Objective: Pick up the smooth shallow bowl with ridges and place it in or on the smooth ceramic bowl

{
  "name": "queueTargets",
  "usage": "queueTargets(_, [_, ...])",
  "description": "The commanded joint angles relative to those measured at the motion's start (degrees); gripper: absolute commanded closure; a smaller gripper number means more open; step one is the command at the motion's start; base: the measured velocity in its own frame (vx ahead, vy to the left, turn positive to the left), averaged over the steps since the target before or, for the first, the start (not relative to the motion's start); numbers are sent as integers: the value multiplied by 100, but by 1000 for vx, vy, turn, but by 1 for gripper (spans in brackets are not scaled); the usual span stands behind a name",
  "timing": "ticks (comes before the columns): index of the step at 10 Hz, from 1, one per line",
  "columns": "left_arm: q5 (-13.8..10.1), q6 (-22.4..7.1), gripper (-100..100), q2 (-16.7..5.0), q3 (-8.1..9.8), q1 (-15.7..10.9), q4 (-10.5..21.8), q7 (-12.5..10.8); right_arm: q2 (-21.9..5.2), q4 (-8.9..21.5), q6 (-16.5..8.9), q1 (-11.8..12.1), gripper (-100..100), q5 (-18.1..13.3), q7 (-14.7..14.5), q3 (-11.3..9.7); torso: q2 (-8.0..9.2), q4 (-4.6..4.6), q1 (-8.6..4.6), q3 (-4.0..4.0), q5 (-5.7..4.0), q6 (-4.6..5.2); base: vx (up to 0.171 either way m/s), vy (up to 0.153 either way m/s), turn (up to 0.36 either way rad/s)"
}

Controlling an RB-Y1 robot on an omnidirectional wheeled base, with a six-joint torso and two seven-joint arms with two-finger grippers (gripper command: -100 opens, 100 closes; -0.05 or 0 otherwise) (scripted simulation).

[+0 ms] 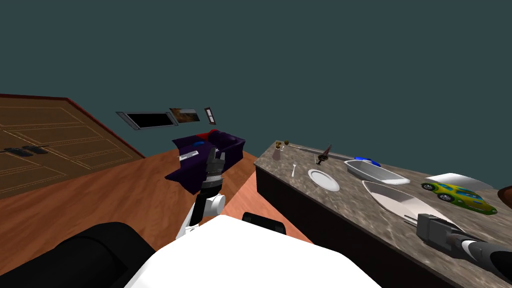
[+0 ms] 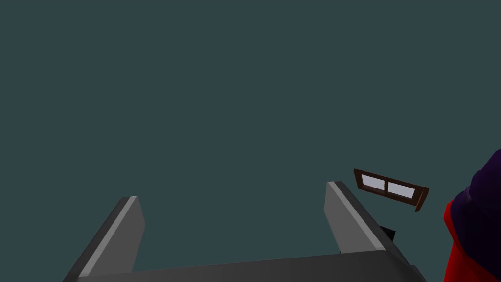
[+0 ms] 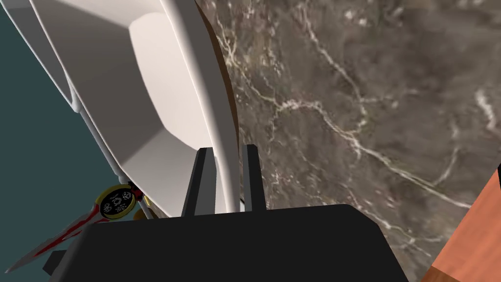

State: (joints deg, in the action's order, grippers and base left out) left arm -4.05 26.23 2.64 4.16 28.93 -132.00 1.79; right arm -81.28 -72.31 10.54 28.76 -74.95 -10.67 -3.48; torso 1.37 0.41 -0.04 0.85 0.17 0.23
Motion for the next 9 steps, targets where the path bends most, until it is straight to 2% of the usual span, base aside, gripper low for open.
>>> queueTargets(1, [0, 0, 0, 0, 0, 0, 0, 0, -15, 71, 127, 31, 100, 55, 115, 169, 0, 0, 0, 0, 0, 0, -224, -97, 112])
queueTargets(3, [0, 0, 0, -1, 1, 0, 0, 0, -50, 166, 257, 42, 100, 112, 315, 316, -3, 2, -33, 0, -4, 2, -241, -152, 178])
queueTargets(6, [0, 0, 0, -1, 1, 1, 0, 0, -107, 357, 477, 65, 100, 220, 618, 498, -20, 2, -19, -8, -3, 0, -202, -97, 188])
queueTargets(9, [0, 0, 0, -1, 1, 2, 0, 0, -187, 604, 716, 98, 100, 348, 904, 615, -39, 0, -28, -17, -5, -2, -162, -113, 214])
